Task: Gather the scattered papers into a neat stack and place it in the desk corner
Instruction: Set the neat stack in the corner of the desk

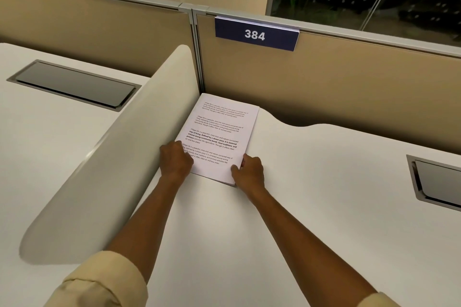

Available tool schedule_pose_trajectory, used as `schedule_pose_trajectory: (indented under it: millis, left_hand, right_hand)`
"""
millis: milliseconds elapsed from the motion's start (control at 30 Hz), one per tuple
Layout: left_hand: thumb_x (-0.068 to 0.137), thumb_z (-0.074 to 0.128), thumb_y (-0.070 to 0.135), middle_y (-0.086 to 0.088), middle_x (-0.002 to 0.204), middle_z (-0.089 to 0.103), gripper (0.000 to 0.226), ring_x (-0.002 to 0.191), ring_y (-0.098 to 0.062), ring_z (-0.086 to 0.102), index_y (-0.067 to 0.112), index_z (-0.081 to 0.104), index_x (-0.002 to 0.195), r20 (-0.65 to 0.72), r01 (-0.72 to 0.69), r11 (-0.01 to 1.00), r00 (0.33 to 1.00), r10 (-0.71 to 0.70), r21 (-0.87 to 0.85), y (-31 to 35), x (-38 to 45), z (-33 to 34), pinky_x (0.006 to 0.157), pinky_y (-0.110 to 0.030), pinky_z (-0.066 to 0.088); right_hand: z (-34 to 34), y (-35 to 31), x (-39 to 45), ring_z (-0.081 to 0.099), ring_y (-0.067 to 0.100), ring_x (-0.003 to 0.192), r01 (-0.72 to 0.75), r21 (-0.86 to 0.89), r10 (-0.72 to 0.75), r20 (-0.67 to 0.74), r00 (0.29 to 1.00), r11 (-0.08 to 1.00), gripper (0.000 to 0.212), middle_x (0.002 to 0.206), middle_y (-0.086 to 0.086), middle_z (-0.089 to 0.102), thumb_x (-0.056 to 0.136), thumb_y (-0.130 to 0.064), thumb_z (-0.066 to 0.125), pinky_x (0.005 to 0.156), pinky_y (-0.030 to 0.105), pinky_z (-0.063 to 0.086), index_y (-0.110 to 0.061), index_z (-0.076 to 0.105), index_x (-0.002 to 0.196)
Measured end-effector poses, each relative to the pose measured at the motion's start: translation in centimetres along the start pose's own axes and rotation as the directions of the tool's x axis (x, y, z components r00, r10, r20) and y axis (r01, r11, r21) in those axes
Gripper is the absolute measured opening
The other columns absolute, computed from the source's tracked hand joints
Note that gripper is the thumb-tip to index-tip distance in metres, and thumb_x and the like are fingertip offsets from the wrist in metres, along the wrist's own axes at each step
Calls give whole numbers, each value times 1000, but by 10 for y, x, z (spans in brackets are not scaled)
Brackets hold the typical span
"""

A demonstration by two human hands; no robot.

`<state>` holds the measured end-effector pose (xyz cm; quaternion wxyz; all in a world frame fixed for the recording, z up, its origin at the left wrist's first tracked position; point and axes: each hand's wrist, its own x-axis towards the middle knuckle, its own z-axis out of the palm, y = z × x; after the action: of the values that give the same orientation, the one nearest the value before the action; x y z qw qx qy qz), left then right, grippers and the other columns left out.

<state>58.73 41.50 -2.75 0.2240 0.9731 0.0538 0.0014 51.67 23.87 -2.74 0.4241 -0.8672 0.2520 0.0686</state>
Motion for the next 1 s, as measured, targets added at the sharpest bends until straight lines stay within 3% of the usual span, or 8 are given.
schedule_pose_trajectory:
  millis: [433,1000]
  left_hand:
    - [84,54,9,-23,110,64,24,103,-43,59,-7,64,99,28,51,998,998,-50,-30,1,-1,1,81,-42,50]
    - [84,55,8,-23,103,67,18,98,-42,60,-7,64,90,24,53,998,998,-52,-35,-3,0,-3,81,-41,49]
  right_hand:
    - [2,2,5,58,29,107,45,-175,-37,50,998,984,38,126,12,43,93,-27,52,89,33,47,-5,51,123]
    - [4,2,2,54,30,117,57,-220,-42,71,997,974,43,132,12,41,94,-28,50,95,36,46,-5,45,131]
